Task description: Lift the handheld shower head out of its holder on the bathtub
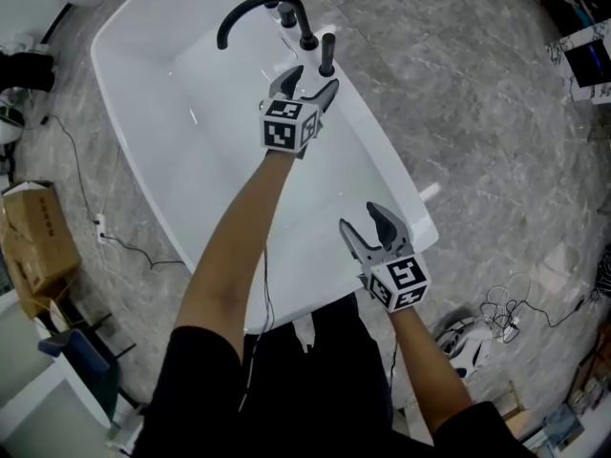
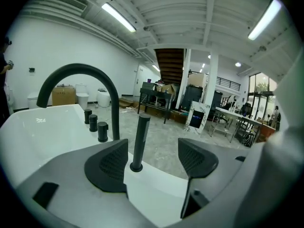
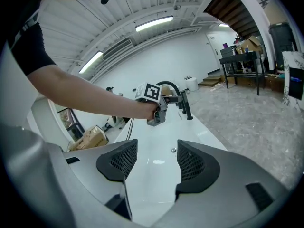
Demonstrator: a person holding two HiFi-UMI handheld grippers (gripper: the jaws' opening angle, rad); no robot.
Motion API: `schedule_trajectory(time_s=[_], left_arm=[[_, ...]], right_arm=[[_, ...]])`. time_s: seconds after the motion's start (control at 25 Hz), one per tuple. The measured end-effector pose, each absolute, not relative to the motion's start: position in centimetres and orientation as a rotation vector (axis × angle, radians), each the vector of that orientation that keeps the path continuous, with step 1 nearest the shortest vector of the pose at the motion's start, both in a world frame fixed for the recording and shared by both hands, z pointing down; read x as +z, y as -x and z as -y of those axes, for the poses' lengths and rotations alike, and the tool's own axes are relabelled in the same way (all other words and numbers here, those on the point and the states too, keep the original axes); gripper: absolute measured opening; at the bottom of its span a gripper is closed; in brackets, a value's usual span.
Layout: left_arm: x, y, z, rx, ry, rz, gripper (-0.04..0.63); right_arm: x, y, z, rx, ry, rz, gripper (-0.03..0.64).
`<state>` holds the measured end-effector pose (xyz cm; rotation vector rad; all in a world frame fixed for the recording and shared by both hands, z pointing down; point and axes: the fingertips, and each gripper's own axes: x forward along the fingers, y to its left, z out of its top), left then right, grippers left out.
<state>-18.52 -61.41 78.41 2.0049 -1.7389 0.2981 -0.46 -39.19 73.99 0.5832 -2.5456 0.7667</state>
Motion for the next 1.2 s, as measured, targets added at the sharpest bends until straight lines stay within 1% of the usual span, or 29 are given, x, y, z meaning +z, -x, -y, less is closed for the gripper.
schedule_trajectory(time_s=[0.28,0.52,0.6,0.8,0.92,1.2], left_arm=[[79.2,19.3,63.8,0.231,-1.956,1.757,0.305],[79.8,19.1,65.8,0.256,-1.971,1.743,0.305],[80.1,18.8,66.3,0.286,-1.974,1.735,0.305],[81.9,17.8,67.5,0.486,-2.024,1.691,0.304],[82.5,18.4,67.9,0.453,-1.976,1.711,0.304],[84.4,19.1,69.1,0.504,-1.974,1.688,0.304]], right_arm=[[75.3,1.3,37.3,0.781,-0.498,2.532,0.232],[75.0,1.7,37.4,0.759,-0.459,2.555,0.233],[75.0,1.5,37.5,0.768,-0.463,2.556,0.233],[76.0,0.1,37.9,0.791,-0.487,2.542,0.233],[76.7,-1.0,38.2,0.801,-0.504,2.528,0.233],[77.6,-2.3,39.3,0.790,-0.537,2.523,0.233]])
